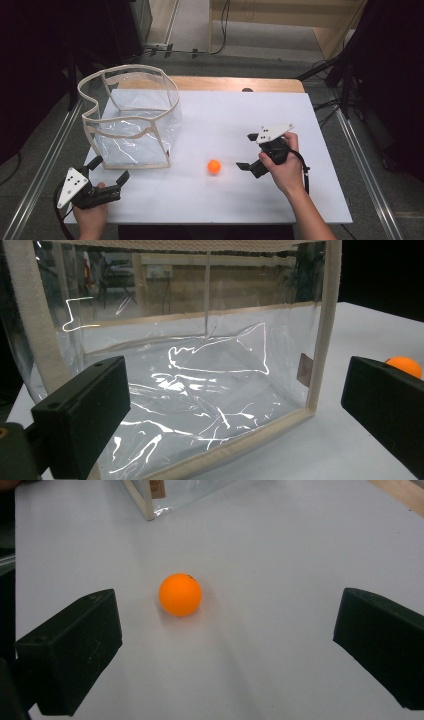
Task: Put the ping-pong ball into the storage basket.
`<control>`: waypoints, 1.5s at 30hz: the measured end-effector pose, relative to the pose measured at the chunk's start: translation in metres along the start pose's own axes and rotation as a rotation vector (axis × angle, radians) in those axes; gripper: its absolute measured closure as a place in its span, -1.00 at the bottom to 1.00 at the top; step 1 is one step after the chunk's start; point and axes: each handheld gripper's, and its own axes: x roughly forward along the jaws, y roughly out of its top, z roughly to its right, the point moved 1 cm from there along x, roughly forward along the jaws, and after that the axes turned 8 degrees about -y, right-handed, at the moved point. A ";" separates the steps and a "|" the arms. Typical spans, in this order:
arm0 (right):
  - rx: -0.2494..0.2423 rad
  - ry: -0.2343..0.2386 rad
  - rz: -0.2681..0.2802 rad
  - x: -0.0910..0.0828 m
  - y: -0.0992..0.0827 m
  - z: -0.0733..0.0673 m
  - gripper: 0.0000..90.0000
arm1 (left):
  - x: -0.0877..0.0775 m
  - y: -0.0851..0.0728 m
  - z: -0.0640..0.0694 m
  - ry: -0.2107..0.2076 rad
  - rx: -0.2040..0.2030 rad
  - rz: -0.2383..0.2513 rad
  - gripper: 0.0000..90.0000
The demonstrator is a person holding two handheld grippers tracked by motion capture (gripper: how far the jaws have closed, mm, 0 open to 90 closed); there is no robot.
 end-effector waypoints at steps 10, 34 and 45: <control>-0.012 0.026 -0.027 0.009 0.005 -0.003 -1.00 | 0.000 0.000 0.000 0.000 -0.001 0.000 -1.00; -0.084 0.074 -0.112 0.034 0.021 -0.016 -1.00 | -0.001 0.000 -0.001 -0.004 -0.005 0.000 -1.00; -0.117 0.109 -0.168 0.046 0.024 -0.025 -1.00 | -0.001 0.000 -0.001 -0.004 -0.004 0.000 -1.00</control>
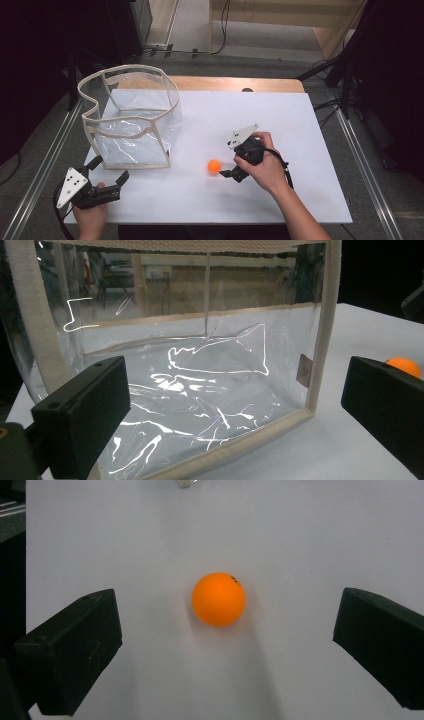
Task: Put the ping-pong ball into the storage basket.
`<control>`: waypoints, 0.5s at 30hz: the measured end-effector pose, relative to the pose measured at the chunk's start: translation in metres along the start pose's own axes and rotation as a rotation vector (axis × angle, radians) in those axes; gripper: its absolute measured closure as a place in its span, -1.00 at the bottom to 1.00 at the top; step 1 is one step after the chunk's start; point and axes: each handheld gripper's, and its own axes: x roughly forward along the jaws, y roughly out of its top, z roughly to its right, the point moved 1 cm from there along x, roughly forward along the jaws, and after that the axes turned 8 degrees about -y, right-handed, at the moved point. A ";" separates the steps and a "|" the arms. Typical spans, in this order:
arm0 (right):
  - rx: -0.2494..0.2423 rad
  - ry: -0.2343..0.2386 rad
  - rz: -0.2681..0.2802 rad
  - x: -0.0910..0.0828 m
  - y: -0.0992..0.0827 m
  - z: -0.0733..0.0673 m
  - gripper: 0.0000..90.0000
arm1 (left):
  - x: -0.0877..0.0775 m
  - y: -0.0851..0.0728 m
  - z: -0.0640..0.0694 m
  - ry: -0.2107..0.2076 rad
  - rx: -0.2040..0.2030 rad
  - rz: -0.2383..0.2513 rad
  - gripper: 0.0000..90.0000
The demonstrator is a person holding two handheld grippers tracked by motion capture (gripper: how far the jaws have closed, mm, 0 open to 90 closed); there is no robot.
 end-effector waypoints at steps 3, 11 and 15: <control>-0.007 0.013 -0.013 0.003 0.001 -0.002 -1.00 | 0.000 0.000 0.000 0.001 0.000 -0.001 -1.00; -0.024 0.042 -0.039 0.010 0.004 -0.005 -1.00 | 0.000 0.000 0.000 0.000 -0.001 0.000 -1.00; -0.037 0.053 -0.054 0.014 0.006 -0.007 -1.00 | 0.000 0.000 0.000 -0.001 -0.001 0.001 -1.00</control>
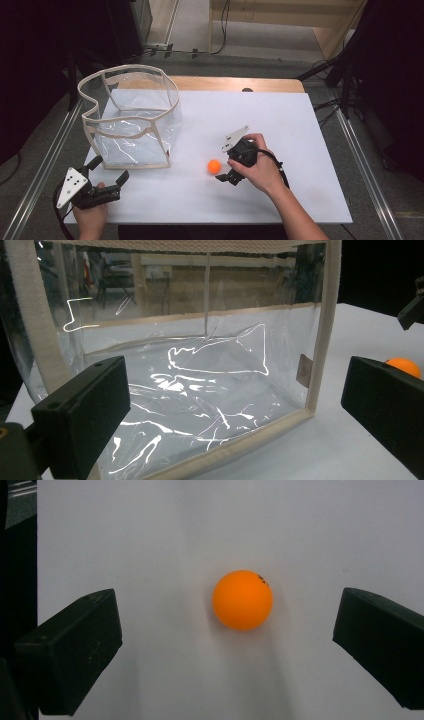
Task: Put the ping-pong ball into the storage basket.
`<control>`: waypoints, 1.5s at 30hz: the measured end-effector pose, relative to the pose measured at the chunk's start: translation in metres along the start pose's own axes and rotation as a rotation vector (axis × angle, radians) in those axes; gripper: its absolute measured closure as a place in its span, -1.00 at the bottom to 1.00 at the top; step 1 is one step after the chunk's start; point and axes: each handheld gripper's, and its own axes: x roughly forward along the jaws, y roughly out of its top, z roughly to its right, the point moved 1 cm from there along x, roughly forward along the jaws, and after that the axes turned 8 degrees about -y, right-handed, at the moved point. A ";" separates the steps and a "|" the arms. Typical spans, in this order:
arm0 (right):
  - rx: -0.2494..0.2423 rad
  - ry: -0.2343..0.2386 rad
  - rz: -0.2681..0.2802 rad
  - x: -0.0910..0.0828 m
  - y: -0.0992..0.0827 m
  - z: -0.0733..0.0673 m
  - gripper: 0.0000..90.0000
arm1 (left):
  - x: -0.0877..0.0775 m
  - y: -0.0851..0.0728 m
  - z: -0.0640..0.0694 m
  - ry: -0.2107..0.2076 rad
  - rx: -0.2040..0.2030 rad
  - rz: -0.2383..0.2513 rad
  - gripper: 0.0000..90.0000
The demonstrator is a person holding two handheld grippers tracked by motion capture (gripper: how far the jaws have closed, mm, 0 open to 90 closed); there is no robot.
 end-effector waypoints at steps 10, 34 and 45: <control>-0.019 0.006 -0.017 0.008 0.004 -0.003 -0.68 | 0.000 0.000 0.000 0.000 0.000 0.000 -1.00; -0.012 0.024 -0.086 0.026 0.008 -0.002 -0.68 | 0.000 0.000 0.000 -0.001 0.001 0.000 -1.00; 0.015 -0.008 -0.130 0.038 0.008 0.005 -0.50 | 0.000 0.000 0.000 -0.001 -0.001 0.001 -1.00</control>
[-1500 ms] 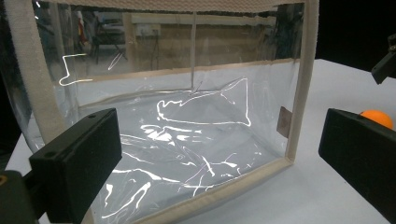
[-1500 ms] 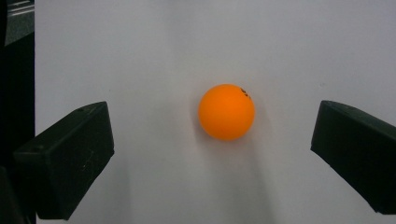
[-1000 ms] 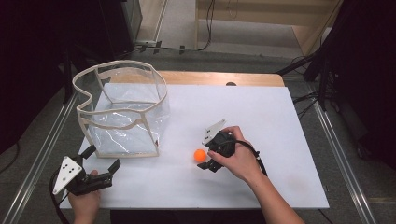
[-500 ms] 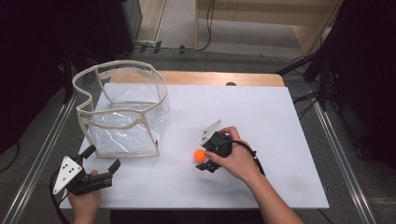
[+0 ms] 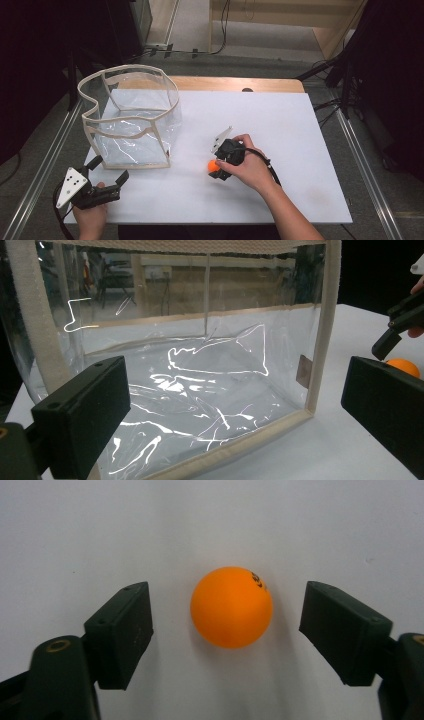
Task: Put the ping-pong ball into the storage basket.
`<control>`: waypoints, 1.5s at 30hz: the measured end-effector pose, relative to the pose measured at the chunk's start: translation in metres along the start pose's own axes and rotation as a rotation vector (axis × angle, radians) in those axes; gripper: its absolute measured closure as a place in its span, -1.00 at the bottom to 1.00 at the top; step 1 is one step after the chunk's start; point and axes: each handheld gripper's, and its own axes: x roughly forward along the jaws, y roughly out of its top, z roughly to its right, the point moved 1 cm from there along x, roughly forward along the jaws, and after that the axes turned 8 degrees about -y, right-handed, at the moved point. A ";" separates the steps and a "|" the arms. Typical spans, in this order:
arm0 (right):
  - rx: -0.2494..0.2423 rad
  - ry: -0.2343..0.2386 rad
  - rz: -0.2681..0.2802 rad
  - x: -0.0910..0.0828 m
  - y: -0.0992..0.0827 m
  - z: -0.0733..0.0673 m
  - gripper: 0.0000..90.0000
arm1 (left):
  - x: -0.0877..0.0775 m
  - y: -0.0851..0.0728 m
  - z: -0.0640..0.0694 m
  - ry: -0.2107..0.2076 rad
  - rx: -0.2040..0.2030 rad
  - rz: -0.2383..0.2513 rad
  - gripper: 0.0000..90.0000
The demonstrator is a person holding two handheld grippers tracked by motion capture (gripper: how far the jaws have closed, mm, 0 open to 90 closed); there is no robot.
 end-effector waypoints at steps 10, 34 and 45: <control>0.008 0.003 -0.037 0.007 0.000 0.003 -0.37 | 0.000 0.000 0.000 0.000 0.001 0.000 -1.00; 0.007 0.019 -0.068 0.017 0.003 0.003 -0.14 | 0.000 0.000 0.000 0.001 0.000 0.001 -1.00; -0.004 0.010 -0.070 0.018 0.005 0.004 0.05 | 0.000 0.000 0.000 0.000 0.001 0.000 -1.00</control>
